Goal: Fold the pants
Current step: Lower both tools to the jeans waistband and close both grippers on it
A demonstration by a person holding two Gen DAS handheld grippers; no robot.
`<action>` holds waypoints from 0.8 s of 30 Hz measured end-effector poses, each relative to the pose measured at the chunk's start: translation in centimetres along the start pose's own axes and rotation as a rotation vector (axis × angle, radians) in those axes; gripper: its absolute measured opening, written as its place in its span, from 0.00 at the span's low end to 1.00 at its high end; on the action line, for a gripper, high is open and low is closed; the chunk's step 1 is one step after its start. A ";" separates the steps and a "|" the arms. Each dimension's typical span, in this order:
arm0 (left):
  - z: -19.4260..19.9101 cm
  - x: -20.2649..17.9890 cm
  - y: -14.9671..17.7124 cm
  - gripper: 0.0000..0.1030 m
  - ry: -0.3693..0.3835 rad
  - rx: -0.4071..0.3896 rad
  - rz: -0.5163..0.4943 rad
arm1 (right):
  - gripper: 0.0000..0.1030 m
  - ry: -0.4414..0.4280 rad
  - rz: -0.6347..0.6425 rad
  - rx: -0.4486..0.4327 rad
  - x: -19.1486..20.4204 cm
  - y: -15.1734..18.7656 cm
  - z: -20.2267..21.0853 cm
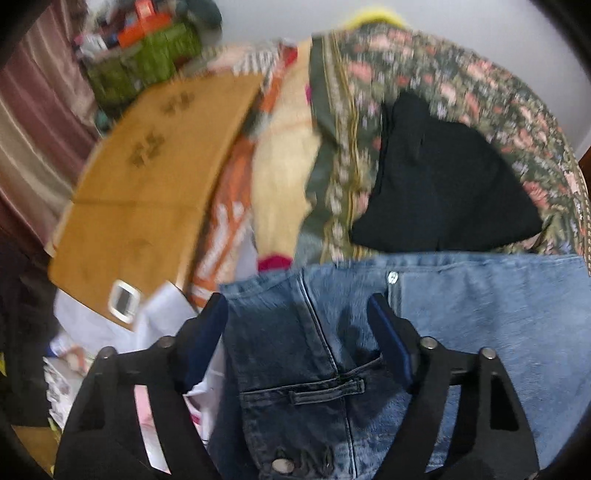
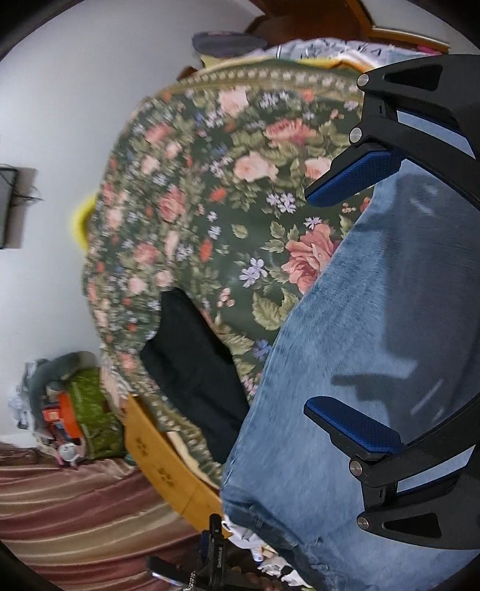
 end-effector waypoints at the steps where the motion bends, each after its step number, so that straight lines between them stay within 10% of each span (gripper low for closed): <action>1: -0.6 0.1 0.2 0.68 0.004 0.018 0.002 | 0.96 -0.007 0.002 0.009 -0.1 -0.2 -0.4; 9: -4.3 -0.6 1.8 0.56 -0.011 0.071 -0.003 | 0.83 -0.087 0.036 0.148 0.7 0.3 -5.0; 13: -3.8 -0.3 1.7 0.33 -0.016 0.054 0.035 | 0.77 -0.111 0.012 0.161 1.0 1.0 -5.7; 24: -2.4 -1.5 0.9 0.08 -0.040 0.008 -0.016 | 0.13 -0.071 0.053 0.126 1.4 1.2 -4.2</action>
Point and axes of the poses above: each gripper's, at about its wrist camera, not at the fingertips, and z roughly against the way its jaws point, x to its left, y to its underside, the point moved 2 cm from there along -z, roughly the way its jaws point, and after that the axes turned 7 degrees about -x, right-handed, at the moved point
